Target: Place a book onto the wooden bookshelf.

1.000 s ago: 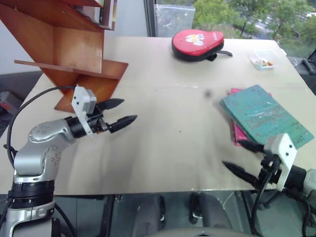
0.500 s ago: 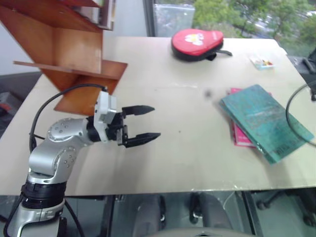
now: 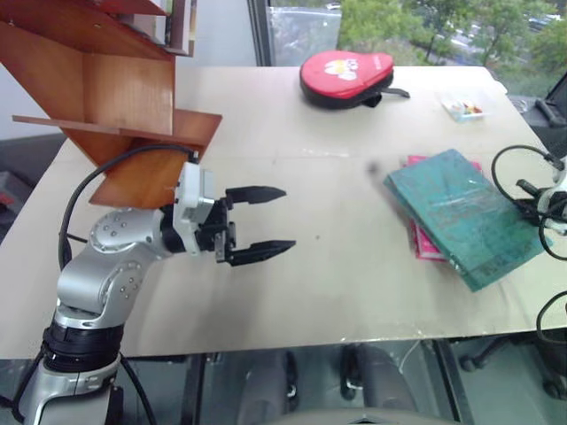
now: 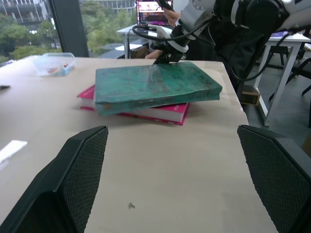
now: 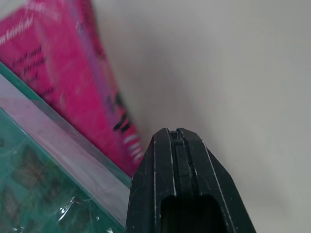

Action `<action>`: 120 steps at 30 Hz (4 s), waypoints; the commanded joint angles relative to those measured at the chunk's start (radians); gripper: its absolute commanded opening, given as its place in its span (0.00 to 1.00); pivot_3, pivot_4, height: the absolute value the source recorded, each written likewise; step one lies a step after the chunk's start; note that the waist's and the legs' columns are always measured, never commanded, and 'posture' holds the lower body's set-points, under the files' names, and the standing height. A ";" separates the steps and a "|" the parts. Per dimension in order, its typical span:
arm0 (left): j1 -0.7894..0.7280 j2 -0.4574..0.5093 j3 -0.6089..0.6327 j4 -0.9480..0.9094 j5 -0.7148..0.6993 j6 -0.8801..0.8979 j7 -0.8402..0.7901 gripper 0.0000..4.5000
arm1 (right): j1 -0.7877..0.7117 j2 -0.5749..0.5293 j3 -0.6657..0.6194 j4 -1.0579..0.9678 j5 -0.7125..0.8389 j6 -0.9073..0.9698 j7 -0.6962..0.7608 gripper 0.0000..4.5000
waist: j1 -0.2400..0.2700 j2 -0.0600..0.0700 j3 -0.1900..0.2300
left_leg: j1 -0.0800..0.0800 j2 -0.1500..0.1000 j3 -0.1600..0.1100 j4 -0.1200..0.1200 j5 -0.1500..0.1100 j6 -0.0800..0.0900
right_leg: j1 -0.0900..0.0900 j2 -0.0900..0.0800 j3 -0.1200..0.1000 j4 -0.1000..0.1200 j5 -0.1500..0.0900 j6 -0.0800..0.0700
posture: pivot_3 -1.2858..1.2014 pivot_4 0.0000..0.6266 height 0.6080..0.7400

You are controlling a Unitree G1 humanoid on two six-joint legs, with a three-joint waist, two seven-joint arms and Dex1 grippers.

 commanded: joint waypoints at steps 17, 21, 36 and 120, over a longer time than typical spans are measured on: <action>0.115 0.033 0.057 -0.045 -0.013 -0.029 -0.011 1.00 | -0.009 0.187 -0.103 -0.168 0.044 0.246 0.071 0.02 | -0.004 0.001 0.000 | 0.001 0.002 0.000 0.000 0.000 -0.001 | 0.000 0.000 0.000 0.001 0.000 0.000 | 0.52 0.24 1.00; 0.145 0.034 0.062 -0.053 -0.019 -0.021 -0.003 1.00 | 0.068 0.193 -0.169 -0.415 0.070 0.280 0.055 0.02 | 0.005 0.003 0.000 | 0.000 0.001 -0.001 0.000 0.000 -0.001 | 0.000 -0.001 -0.001 0.001 0.000 0.000 | 0.52 0.24 1.00; 0.115 -0.012 0.017 -0.014 -0.076 0.120 0.091 1.00 | 0.488 0.201 -0.124 -1.238 0.346 0.375 0.143 0.02 | 0.001 0.006 -0.002 | 0.001 0.001 -0.003 -0.001 0.001 -0.001 | 0.000 -0.001 -0.001 0.003 -0.003 0.005 | 0.52 0.24 1.00; -0.381 -0.552 -0.045 0.635 -0.306 0.947 0.646 0.94 | 1.725 -0.088 -0.416 -1.978 0.424 -0.917 0.452 1.00 | 0.031 -0.008 -0.006 | -0.001 -0.002 -0.011 0.000 0.000 0.000 | 0.003 -0.001 0.000 0.000 -0.004 0.006 | 0.52 0.24 1.00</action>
